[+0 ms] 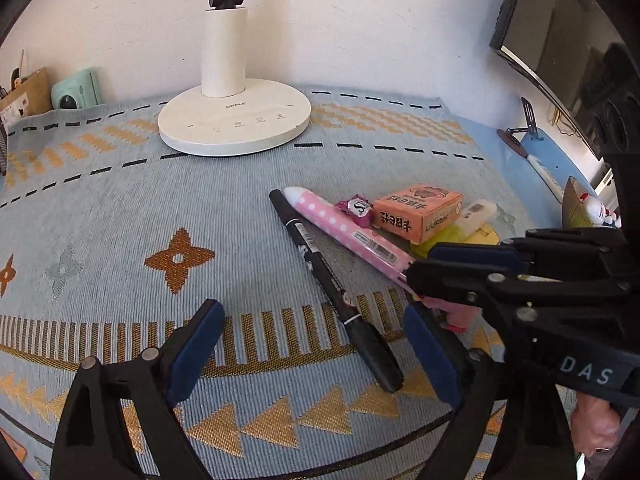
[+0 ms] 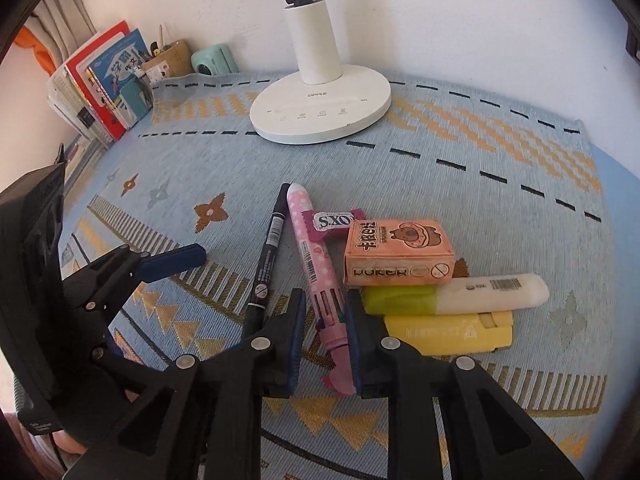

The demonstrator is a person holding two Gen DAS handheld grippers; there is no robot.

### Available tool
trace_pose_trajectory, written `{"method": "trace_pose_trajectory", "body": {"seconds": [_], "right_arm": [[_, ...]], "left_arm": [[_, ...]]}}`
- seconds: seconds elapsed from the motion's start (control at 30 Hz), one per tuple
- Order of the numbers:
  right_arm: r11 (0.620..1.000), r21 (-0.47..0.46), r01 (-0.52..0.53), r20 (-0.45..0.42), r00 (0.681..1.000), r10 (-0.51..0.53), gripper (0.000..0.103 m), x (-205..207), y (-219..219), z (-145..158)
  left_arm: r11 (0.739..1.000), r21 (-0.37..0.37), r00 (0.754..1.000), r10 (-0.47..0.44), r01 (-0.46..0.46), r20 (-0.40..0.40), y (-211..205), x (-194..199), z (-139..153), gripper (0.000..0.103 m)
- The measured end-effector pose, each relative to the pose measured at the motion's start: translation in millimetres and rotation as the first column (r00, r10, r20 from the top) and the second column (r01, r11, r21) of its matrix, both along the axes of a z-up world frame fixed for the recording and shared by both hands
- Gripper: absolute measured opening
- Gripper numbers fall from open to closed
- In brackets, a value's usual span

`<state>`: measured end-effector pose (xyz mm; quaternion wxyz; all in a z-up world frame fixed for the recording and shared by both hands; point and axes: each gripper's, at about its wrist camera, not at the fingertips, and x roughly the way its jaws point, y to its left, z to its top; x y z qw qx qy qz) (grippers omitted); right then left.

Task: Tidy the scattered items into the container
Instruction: 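Move both grippers back over the markers and pink pen, then grasp the black marker with the left gripper while the right grasps the pink pen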

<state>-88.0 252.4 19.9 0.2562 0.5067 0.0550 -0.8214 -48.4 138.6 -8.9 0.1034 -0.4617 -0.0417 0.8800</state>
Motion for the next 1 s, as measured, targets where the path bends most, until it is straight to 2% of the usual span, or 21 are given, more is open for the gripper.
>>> {"method": "trace_pose_trajectory", "body": {"seconds": [0.1,0.23,0.3,0.43,0.53,0.57,0.63,0.67,0.77,0.83,0.93,0.97,1.0], "right_arm": [[0.999,0.051,-0.007,-0.007,1.0,0.008,0.028,-4.9,-7.5,-9.2],[0.999,0.036,0.024,-0.021,1.0,-0.023,0.023,-3.4,-0.8,-12.9],[0.998,-0.001,0.063,-0.019,0.998,-0.063,0.022,-0.6,11.0,-13.3],[0.986,-0.15,0.073,0.005,0.997,-0.073,0.021,-0.1,32.7,-19.4],[0.972,-0.223,0.075,0.014,0.997,-0.073,0.021,-0.9,40.5,-21.8],[0.968,-0.238,0.075,0.019,0.997,-0.073,0.021,-1.6,42.4,-22.3],[0.969,-0.238,0.069,0.017,0.998,-0.067,0.021,-0.5,41.0,-21.3],[0.971,-0.231,0.065,0.01,0.998,-0.064,0.021,2.1,40.8,-20.3],[0.977,-0.204,0.059,-0.008,0.998,-0.062,0.021,6.8,38.6,-18.5],[0.979,-0.197,0.057,-0.012,0.998,-0.06,0.021,7.7,39.0,-19.0],[0.979,-0.193,0.058,-0.015,0.998,-0.062,0.021,6.9,38.6,-19.8],[0.98,-0.189,0.056,-0.019,0.998,-0.06,0.021,7.2,37.7,-19.8],[0.982,-0.183,0.054,-0.024,0.998,-0.059,0.022,7.6,36.6,-19.9]], "left_arm": [[1.0,-0.026,1.0,-0.002,0.002,0.001,3.8,0.8,-0.4,0.094],[0.997,-0.073,1.0,0.0,0.001,0.005,9.0,0.4,-1.2,0.094],[0.997,-0.071,1.0,0.006,-0.006,0.006,7.7,-0.4,-1.1,0.095],[0.992,-0.111,0.998,0.069,-0.068,0.01,3.9,-7.7,-3.1,0.095],[0.984,-0.14,0.994,0.112,-0.11,0.009,1.8,-11.4,-4.5,0.095],[0.982,-0.144,0.993,0.121,-0.119,0.005,1.4,-11.9,-4.3,0.093],[0.98,-0.147,0.991,0.135,-0.136,-0.021,-0.2,-9.8,-1.3,0.069],[0.98,-0.148,0.991,0.132,-0.136,-0.033,-0.8,-8.8,0.4,0.047],[0.982,-0.156,0.994,0.107,-0.109,-0.021,-4.8,-7.8,2.9,0.027],[0.986,-0.142,0.996,0.09,-0.09,-0.006,-14.6,-5.1,4.3,0.022],[0.99,-0.142,1.0,0.024,-0.023,0.0,-23.2,-3.0,4.0,0.023],[0.988,-0.154,1.0,0.02,-0.02,-0.001,-23.8,-2.9,3.5,0.027],[0.985,-0.172,1.0,0.021,-0.022,-0.005,-23.8,-3.1,2.7,0.037]]}}
